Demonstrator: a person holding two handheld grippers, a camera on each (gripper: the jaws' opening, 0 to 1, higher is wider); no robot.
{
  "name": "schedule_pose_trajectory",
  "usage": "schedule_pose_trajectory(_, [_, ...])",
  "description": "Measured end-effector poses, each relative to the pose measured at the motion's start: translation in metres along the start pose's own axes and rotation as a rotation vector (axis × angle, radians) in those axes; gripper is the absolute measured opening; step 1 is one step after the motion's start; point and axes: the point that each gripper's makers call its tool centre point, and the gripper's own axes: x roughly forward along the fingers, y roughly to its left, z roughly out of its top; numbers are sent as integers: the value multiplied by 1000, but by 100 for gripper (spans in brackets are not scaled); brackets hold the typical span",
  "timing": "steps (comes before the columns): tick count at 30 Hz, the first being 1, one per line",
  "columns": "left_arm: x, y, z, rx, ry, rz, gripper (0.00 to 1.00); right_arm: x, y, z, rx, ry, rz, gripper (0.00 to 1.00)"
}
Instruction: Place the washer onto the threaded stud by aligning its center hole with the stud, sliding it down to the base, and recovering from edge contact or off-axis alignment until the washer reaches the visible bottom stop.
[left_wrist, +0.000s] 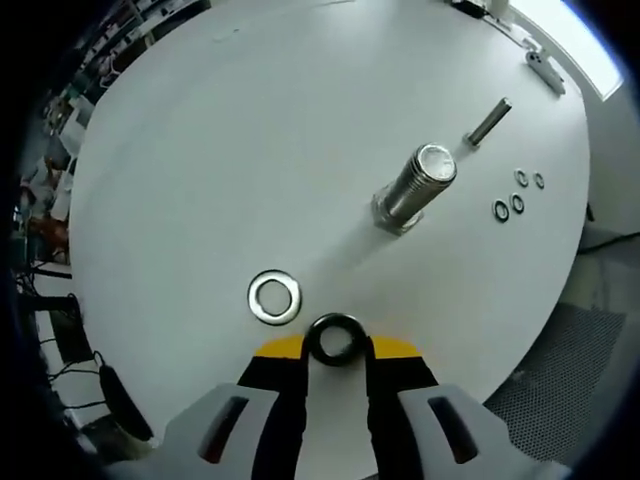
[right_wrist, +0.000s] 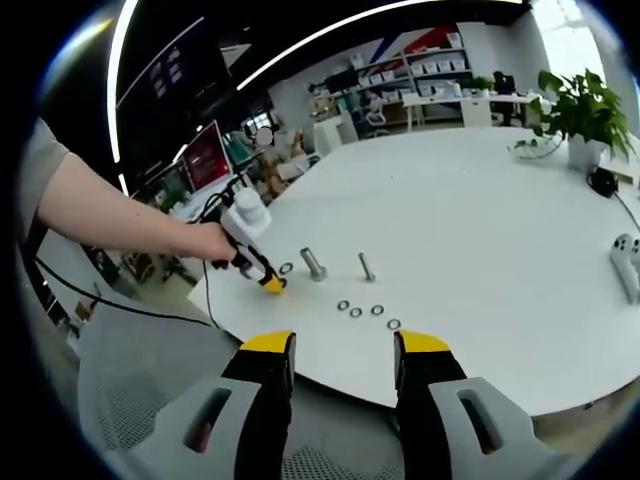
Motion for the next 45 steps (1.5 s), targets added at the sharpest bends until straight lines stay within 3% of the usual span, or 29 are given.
schedule_pose_trajectory(8, [0, 1, -3, 31, 18, -12, 19, -1, 0, 1, 0, -4, -3, 41])
schedule_pose_trajectory(21, [-6, -2, 0, 60, -12, -10, 19, 0, 1, 0, -5, 1, 0, 42])
schedule_pose_trajectory(34, [-21, 3, 19, 116, -65, -4, 19, 0, 1, -2, -10, 12, -1, 41])
schedule_pose_trajectory(45, [-44, -5, 49, 159, -135, -5, 19, 0, 1, -1, -11, 10, -1, 41])
